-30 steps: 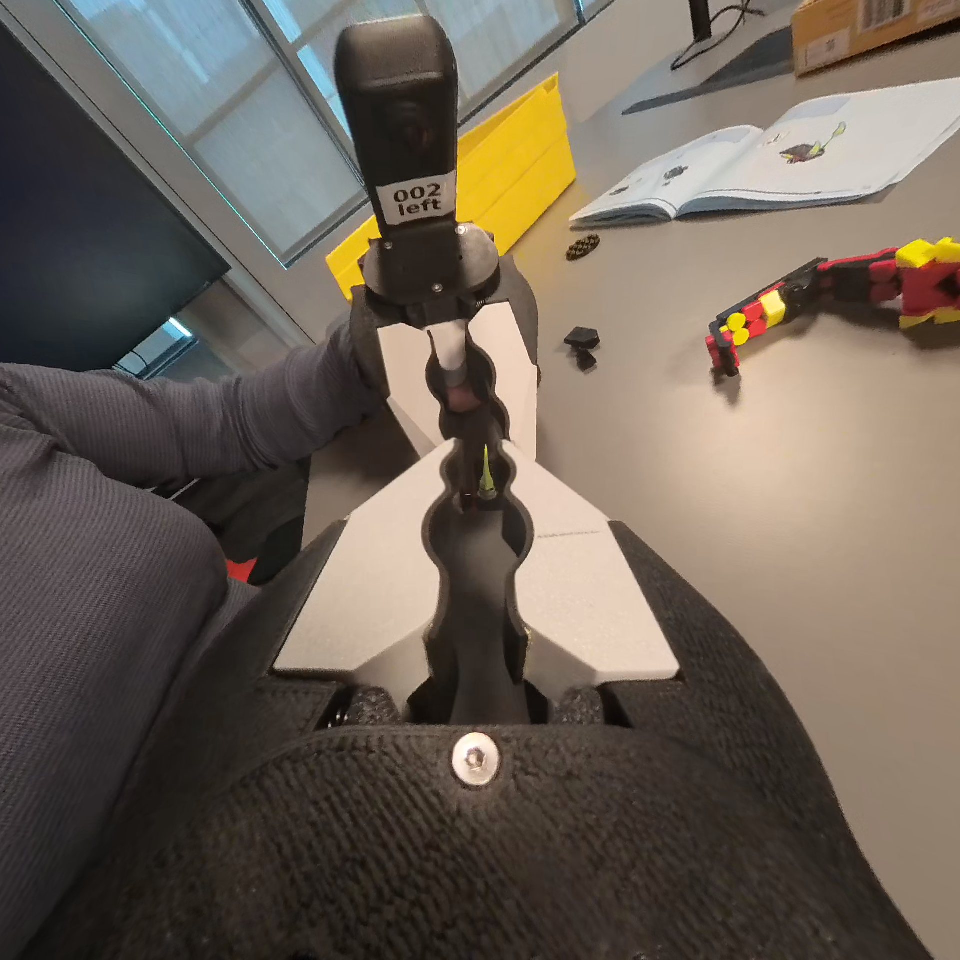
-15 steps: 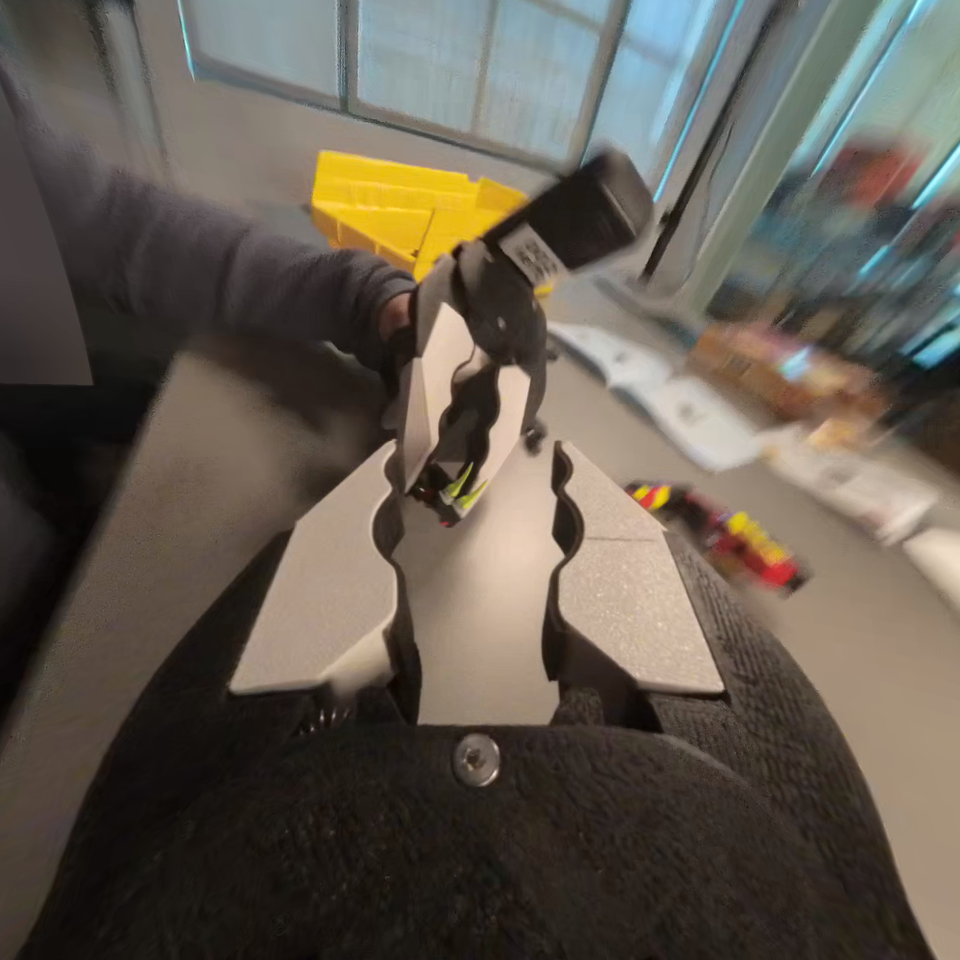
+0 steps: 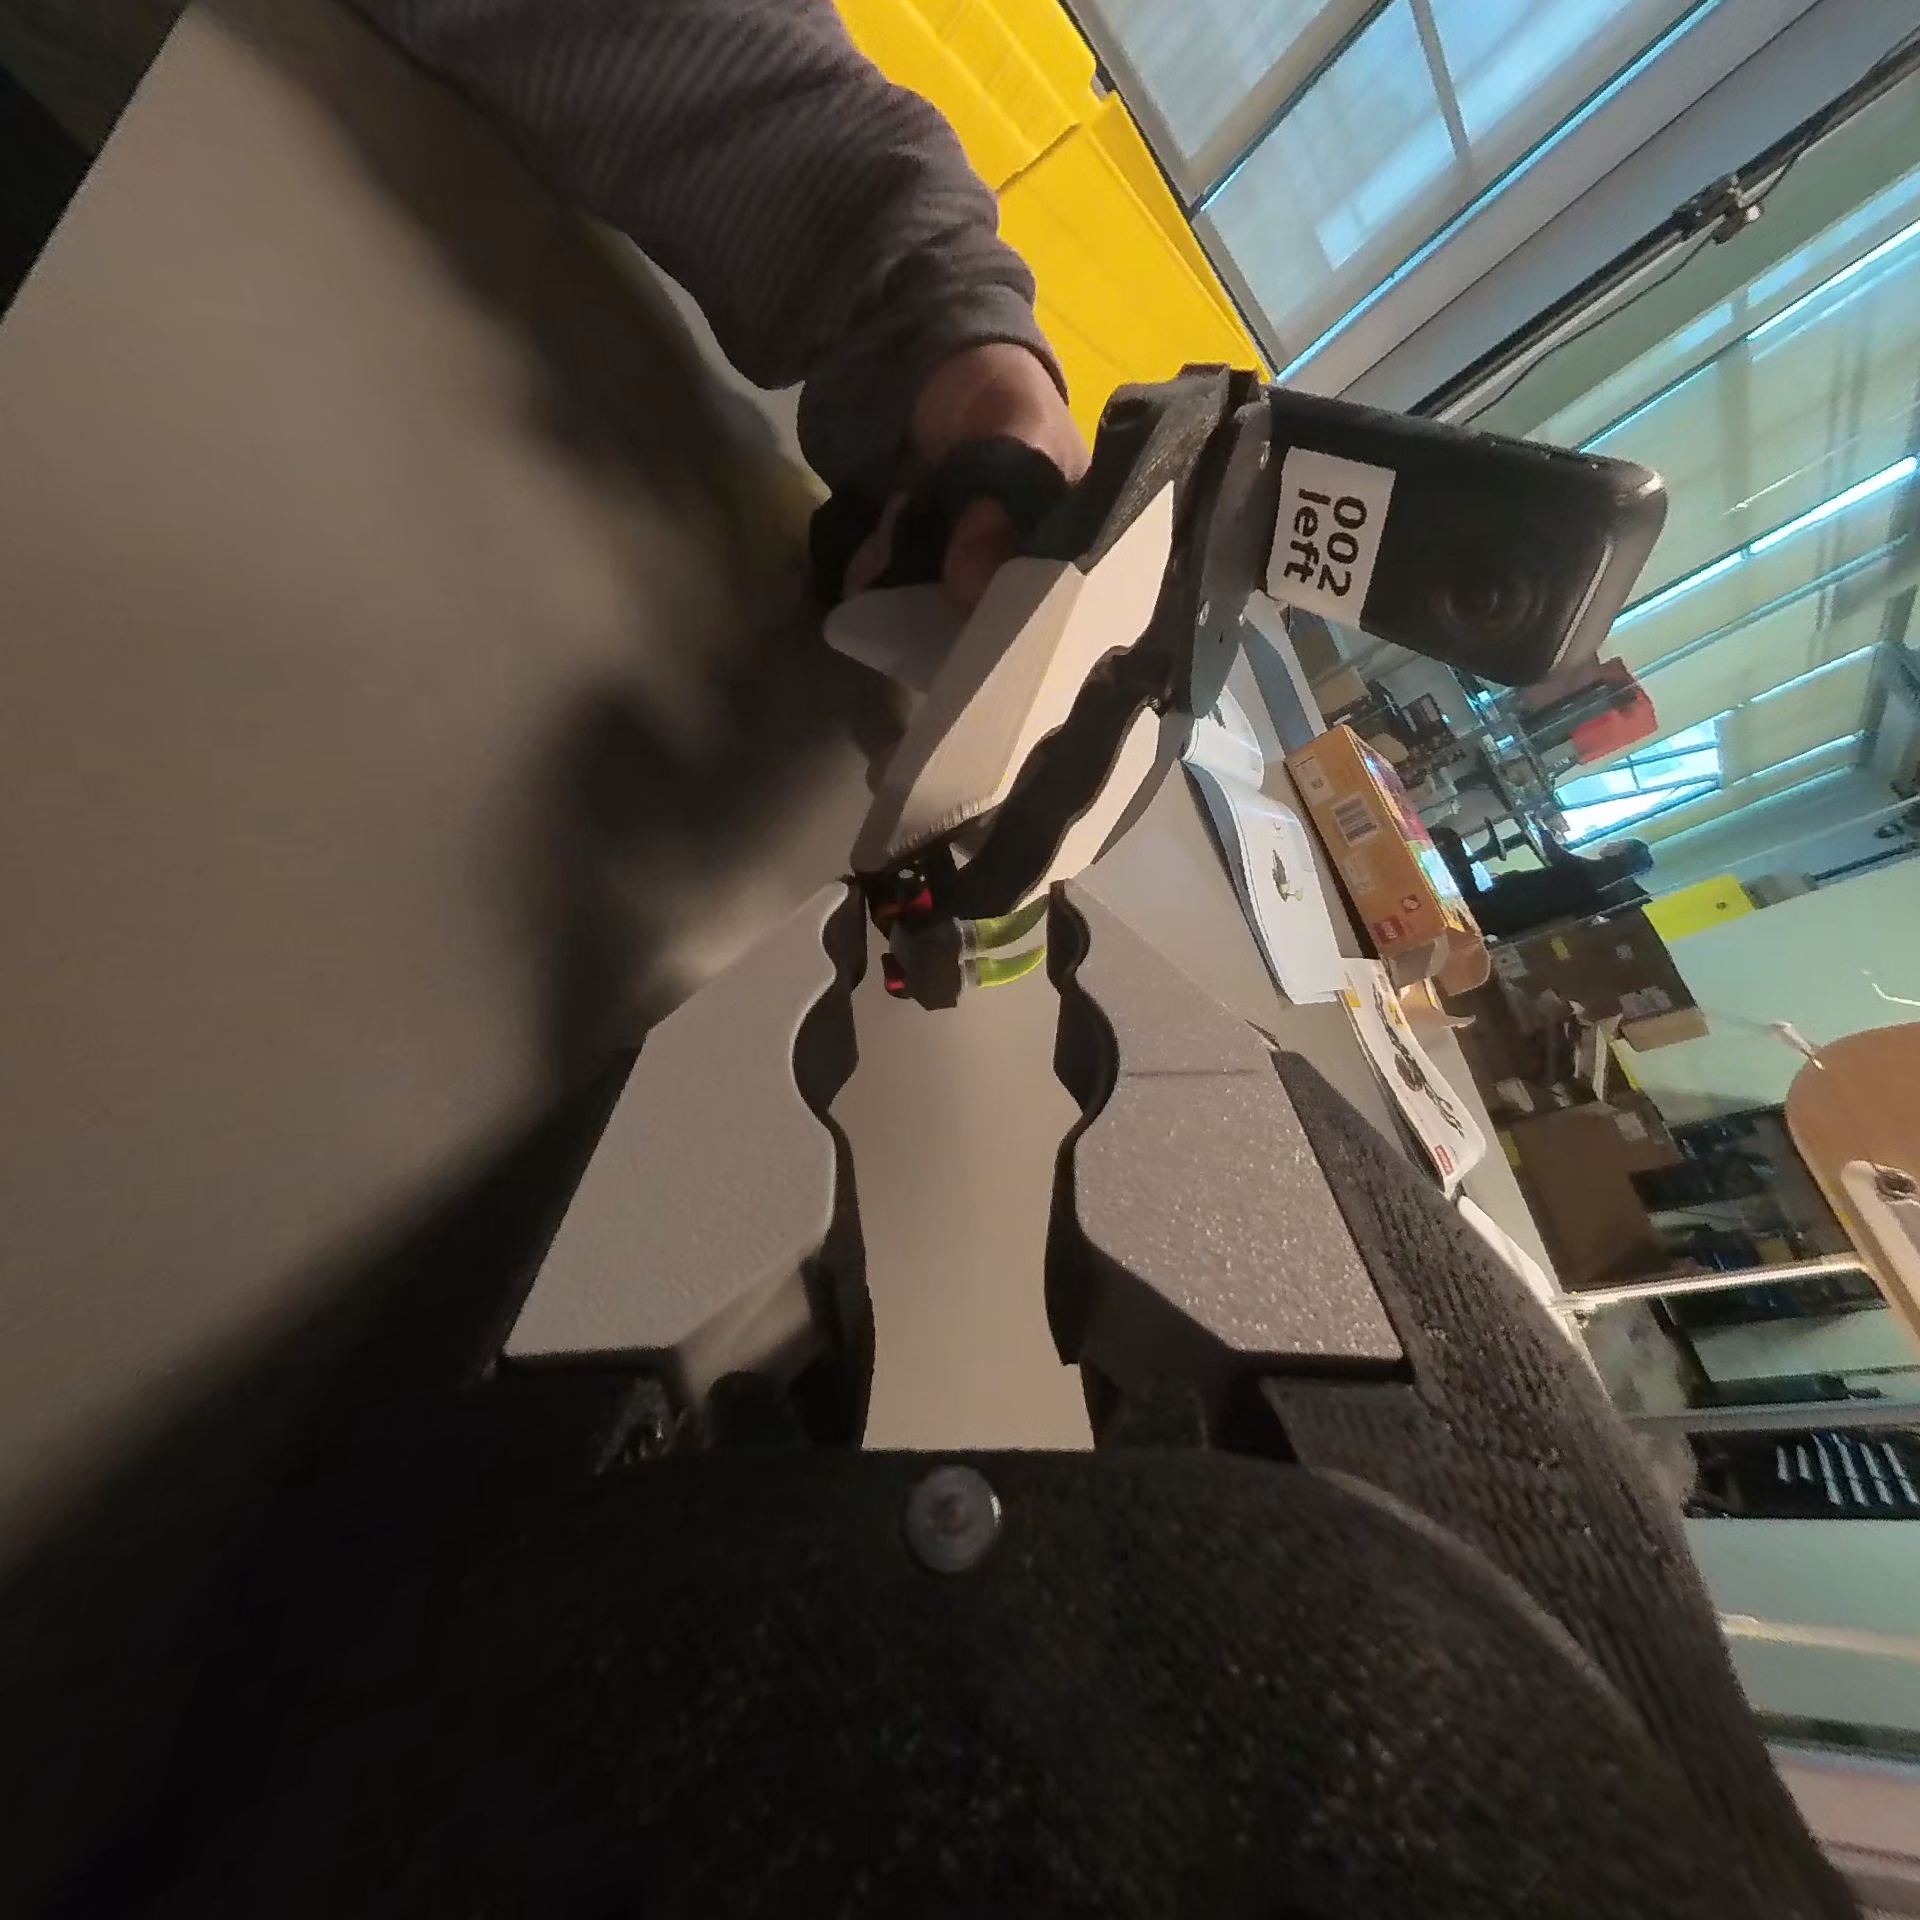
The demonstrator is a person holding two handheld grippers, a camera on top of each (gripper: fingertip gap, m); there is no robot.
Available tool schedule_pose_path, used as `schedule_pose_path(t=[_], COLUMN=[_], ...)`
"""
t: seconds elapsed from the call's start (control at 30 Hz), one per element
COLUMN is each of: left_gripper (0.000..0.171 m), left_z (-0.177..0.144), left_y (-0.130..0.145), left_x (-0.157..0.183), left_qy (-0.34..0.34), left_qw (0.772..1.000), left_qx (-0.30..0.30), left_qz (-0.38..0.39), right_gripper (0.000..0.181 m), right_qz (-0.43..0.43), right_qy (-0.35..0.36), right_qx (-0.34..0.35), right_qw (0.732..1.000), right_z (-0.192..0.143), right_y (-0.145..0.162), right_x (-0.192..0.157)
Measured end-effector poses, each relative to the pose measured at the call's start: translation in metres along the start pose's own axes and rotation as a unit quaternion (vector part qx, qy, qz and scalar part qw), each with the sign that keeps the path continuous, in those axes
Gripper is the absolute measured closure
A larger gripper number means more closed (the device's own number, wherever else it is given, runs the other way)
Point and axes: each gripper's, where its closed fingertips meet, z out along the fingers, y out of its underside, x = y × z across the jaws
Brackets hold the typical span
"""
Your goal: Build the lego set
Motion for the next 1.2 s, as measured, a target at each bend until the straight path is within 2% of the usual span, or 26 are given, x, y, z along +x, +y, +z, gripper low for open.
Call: schedule_pose_path(t=[0.23,0.37,0.6,0.67,0.77,0.8,0.93,1.2], left_gripper=[0.148,0.147,0.148,0.148,0.148,0.148,0.148,0.148], left_z=[-0.002,-0.002,-0.003,-0.003,-0.002,0.0,0.003,0.005], left_y=[0.004,0.006,0.007,0.006,0.009,0.012,0.016,0.02], left_x=[0.002,0.003,0.003,0.003,0.002,0.002,0.004,0.004], left_qy=[0.011,0.017,0.02,0.02,0.021,0.018,0.024,0.028], left_qw=[1.0,1.0,1.0,1.0,0.999,0.999,0.998,0.997], left_qx=[-0.009,-0.014,-0.016,-0.014,-0.024,-0.035,-0.051,-0.065], left_qz=[-0.007,-0.012,-0.015,-0.016,-0.021,-0.019,-0.022,-0.029], right_gripper=[0.145,0.16,0.165,0.164,0.144,0.143,0.15,0.15], right_qz=[-0.004,0.005,-0.001,0.001,0.003,0.003,-0.01,-0.027], right_qy=[0.003,-0.018,-0.027,-0.021,-0.009,-0.017,-0.033,-0.037], right_qx=[0.002,0.009,0.008,0.007,0.013,0.013,-0.002,-0.004], right_qw=[1.0,1.0,1.0,1.0,1.0,1.0,0.999,0.999], right_z=[-0.008,-0.011,-0.011,-0.011,-0.009,-0.007,-0.002,-0.001], right_y=[0.001,-0.001,-0.001,-0.001,-0.004,-0.005,-0.001,-0.002], right_x=[0.002,-0.004,-0.007,-0.006,-0.003,-0.006,-0.015,-0.018])
